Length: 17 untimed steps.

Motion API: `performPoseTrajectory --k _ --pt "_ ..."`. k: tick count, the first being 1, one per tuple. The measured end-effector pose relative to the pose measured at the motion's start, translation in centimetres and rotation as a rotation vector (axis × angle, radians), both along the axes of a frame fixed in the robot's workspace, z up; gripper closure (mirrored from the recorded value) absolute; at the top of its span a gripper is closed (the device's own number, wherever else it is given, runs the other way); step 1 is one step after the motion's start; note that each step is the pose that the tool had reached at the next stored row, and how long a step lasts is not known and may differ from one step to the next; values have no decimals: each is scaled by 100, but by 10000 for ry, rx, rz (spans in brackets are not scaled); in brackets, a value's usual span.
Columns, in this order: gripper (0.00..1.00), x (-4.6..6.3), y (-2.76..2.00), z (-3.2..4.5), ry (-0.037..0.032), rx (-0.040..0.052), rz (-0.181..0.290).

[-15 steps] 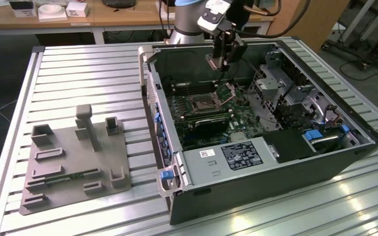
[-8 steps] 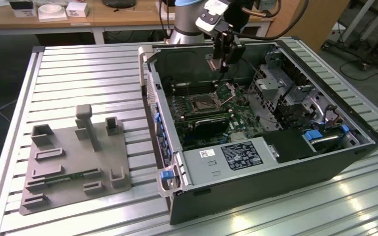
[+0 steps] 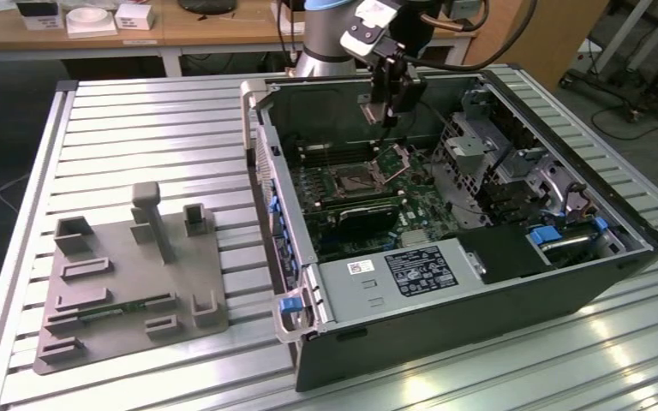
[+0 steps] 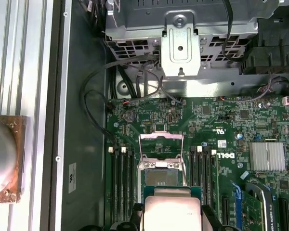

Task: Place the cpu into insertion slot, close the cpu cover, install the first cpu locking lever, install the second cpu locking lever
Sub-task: 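Place the cpu into insertion slot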

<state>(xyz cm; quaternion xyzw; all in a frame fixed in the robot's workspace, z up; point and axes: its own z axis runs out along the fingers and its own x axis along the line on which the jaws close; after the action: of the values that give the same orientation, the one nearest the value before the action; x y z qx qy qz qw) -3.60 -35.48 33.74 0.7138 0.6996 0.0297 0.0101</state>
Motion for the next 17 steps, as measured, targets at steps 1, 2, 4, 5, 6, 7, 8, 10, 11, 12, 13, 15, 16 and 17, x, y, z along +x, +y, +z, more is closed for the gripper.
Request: performPoseTrajectory --k 1,2,4,5,6,7,8,10,11,12,13,15,16,17 --pt "46 0 0 -1 0 1 -7" --pt "46 0 0 -2 0 0 -15" --pt "46 0 0 -4 0 0 -46" --pt "46 0 0 -6 0 1 -70" --pt "46 0 0 -8 -1 2 -104" --pt "46 0 0 -13 -2 3 -140" --pt "46 0 0 -20 -1 2 -164" --pt "46 0 0 -41 0 1 -189" --pt "46 0 0 -54 -1 1 -201" --pt "46 0 0 -68 0 1 -217" --pt "46 0 0 -83 0 0 -228" --pt "46 0 0 -118 0 -1 -229" --pt "46 0 0 -138 -1 1 -229" --pt "46 0 0 -156 0 1 -230"
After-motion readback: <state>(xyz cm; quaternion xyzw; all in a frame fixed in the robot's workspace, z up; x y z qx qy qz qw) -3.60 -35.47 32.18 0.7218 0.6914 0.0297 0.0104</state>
